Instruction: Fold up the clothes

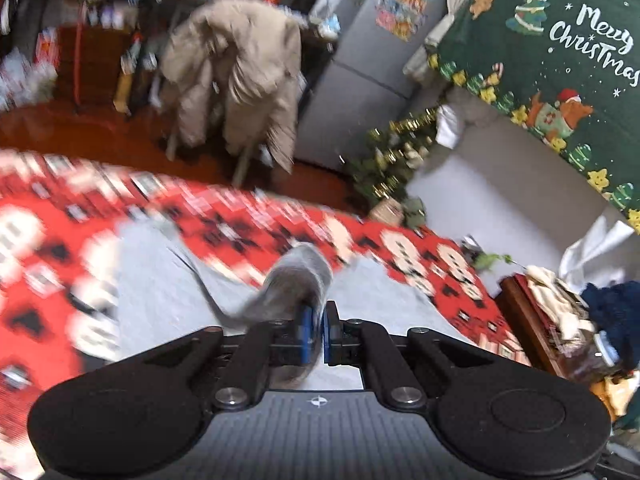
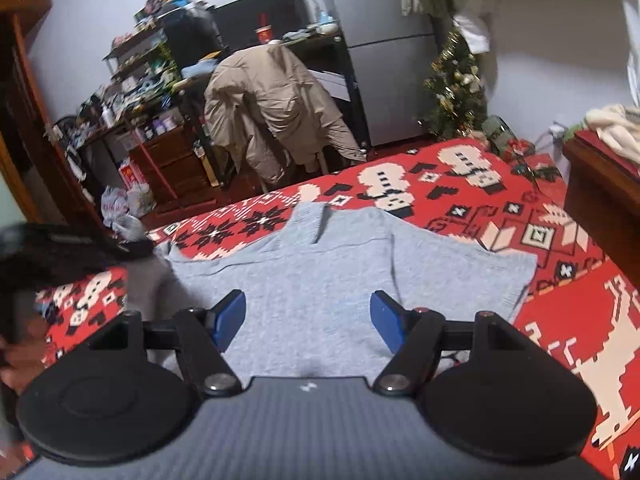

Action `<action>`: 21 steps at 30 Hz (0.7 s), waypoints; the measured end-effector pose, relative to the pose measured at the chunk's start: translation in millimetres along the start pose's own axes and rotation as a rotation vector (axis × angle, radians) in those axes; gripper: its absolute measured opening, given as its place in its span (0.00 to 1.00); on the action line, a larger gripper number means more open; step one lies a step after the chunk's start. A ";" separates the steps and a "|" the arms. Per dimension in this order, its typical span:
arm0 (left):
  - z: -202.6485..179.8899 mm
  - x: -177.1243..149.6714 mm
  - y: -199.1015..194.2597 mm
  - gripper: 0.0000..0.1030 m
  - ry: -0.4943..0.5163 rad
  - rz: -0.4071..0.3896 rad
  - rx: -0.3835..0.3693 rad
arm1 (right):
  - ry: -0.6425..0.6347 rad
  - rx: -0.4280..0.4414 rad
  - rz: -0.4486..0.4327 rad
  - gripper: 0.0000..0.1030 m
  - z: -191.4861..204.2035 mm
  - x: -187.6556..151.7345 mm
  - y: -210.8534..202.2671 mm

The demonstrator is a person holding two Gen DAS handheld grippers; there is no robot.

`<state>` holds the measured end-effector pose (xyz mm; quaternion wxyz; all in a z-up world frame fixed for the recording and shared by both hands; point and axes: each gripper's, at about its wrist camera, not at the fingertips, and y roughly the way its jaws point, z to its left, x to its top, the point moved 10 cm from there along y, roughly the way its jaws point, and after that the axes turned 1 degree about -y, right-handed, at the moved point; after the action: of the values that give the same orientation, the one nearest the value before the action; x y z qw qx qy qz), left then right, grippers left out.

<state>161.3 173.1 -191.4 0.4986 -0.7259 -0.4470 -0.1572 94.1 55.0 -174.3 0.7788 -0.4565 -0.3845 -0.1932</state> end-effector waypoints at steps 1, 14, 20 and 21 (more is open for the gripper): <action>-0.4 -5.0 4.3 0.15 -0.029 0.022 -0.008 | 0.017 0.001 -0.001 0.72 -4.2 0.4 0.1; 62.2 -34.0 -87.6 0.37 0.041 -0.036 0.026 | -0.042 0.111 0.033 0.73 34.1 -22.5 11.7; 91.1 -41.6 -69.4 0.25 0.053 -0.015 0.049 | -0.098 0.150 0.006 0.73 80.2 -27.2 12.1; 95.6 -41.6 -65.2 0.22 0.046 0.001 0.053 | -0.103 0.152 0.007 0.73 88.3 -28.2 14.6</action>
<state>65.1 242.0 -224.7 0.5277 -0.7089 -0.4390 -0.1619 48.5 136.9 -179.1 0.7910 -0.4067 -0.4362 -0.1368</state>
